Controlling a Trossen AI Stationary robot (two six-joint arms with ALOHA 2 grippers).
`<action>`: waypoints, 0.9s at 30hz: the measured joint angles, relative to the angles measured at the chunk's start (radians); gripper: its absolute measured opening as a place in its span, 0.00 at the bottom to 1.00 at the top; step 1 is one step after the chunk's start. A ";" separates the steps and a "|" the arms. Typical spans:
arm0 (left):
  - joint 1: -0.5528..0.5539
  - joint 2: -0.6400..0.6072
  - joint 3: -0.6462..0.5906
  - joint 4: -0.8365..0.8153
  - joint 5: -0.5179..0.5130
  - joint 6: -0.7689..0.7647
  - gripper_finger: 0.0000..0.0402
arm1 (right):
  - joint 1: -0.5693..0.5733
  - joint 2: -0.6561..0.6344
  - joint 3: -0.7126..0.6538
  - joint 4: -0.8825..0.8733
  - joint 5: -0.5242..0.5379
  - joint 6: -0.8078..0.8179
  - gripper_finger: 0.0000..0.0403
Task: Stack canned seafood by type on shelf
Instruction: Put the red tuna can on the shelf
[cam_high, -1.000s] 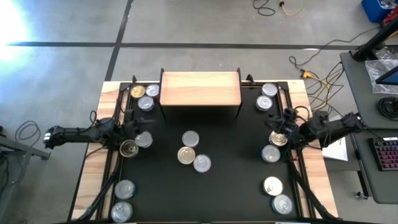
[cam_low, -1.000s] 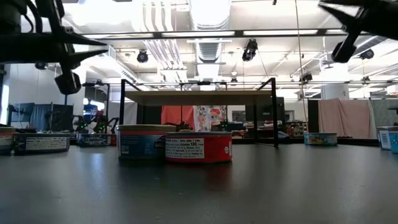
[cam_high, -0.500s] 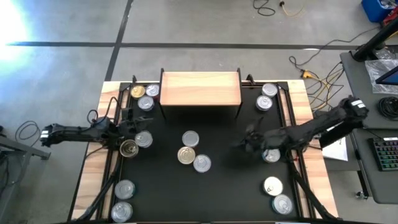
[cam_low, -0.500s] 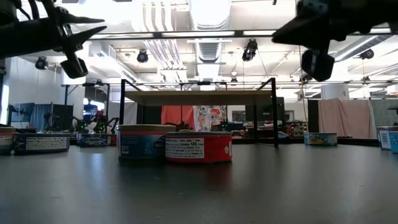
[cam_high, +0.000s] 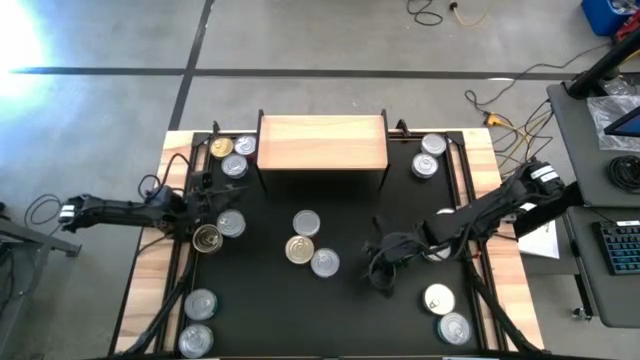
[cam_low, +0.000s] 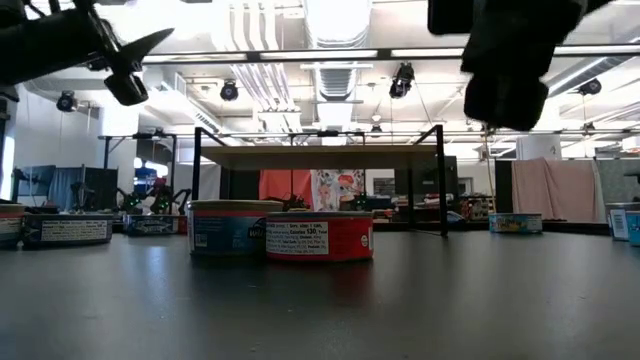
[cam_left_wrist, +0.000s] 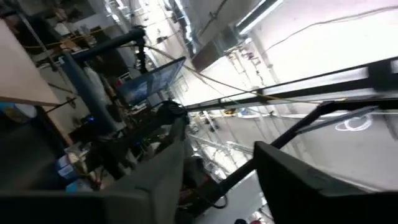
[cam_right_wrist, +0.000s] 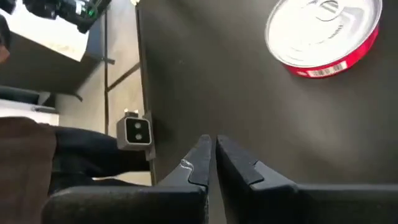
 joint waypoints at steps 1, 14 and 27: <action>0.000 0.008 0.026 -0.037 -0.001 0.022 0.56 | 0.003 0.000 0.018 -0.023 -0.001 -0.007 0.03; -0.016 0.285 0.665 -0.915 0.003 0.394 0.74 | 0.005 -0.006 0.234 -0.489 0.187 -0.062 0.43; -0.465 0.730 0.874 -1.076 -0.393 0.378 0.71 | 0.055 0.038 0.293 -0.593 0.298 -0.371 0.92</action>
